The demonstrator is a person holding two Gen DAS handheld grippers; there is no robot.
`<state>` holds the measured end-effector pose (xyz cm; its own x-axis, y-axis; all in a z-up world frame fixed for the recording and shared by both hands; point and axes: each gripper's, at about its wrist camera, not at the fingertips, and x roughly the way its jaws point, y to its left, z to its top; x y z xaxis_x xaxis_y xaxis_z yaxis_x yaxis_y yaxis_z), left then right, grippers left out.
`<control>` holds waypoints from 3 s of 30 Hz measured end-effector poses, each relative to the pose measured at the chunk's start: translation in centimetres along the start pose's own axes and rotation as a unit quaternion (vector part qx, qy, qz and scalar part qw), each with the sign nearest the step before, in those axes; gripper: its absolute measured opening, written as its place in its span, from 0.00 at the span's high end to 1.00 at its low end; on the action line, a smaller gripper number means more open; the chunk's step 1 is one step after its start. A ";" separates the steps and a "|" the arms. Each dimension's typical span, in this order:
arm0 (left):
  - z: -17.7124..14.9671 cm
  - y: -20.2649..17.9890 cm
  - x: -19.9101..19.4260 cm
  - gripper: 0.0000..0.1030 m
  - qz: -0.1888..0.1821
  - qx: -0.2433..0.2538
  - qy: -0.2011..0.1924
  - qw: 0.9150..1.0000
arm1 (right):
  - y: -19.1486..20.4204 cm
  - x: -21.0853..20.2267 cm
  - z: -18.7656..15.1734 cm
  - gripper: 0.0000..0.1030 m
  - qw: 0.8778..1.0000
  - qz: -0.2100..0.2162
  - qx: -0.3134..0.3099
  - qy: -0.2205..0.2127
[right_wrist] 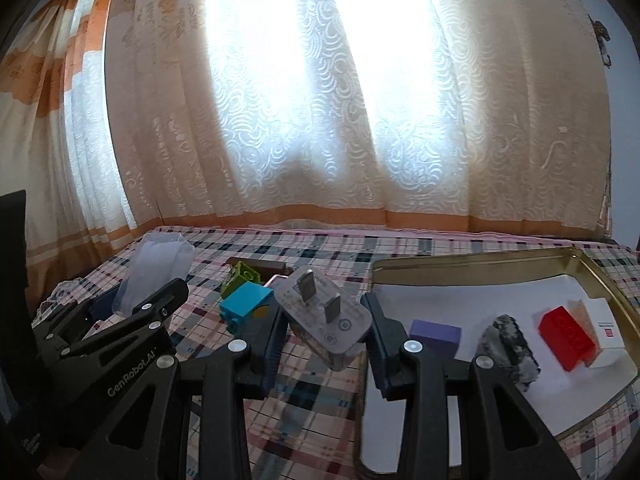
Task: Organize rigid objects
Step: 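Carry the clear box and plug charger over the gold tray with both tools, then lower both held objects onto the tray paper and open both tools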
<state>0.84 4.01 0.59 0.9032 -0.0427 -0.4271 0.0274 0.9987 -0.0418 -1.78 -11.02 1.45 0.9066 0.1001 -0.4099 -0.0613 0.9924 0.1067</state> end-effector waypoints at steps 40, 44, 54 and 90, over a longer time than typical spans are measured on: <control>0.9 -12.5 -1.1 0.47 -0.097 0.044 -0.012 0.994 | -12.6 -4.4 0.5 0.61 0.991 -0.123 0.046 -0.040; 1.0 -14.2 -1.1 0.47 -0.110 0.049 -0.012 0.993 | -14.1 -5.0 0.7 0.61 0.987 -0.149 0.042 -0.050; 1.3 -18.2 -0.8 0.47 -0.139 0.059 -0.008 0.989 | -19.4 -5.0 1.4 0.61 0.974 -0.213 0.060 -0.048; -0.8 -24.2 2.7 0.47 -0.155 0.108 0.087 0.978 | -21.9 -0.2 0.6 0.61 0.975 -0.206 0.048 0.065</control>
<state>2.26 -20.31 -0.26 0.7511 -0.3293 -0.5722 0.3957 0.9183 -0.0091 -0.37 -32.78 -0.28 0.7852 -0.2903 -0.5469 0.3415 0.9398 -0.0086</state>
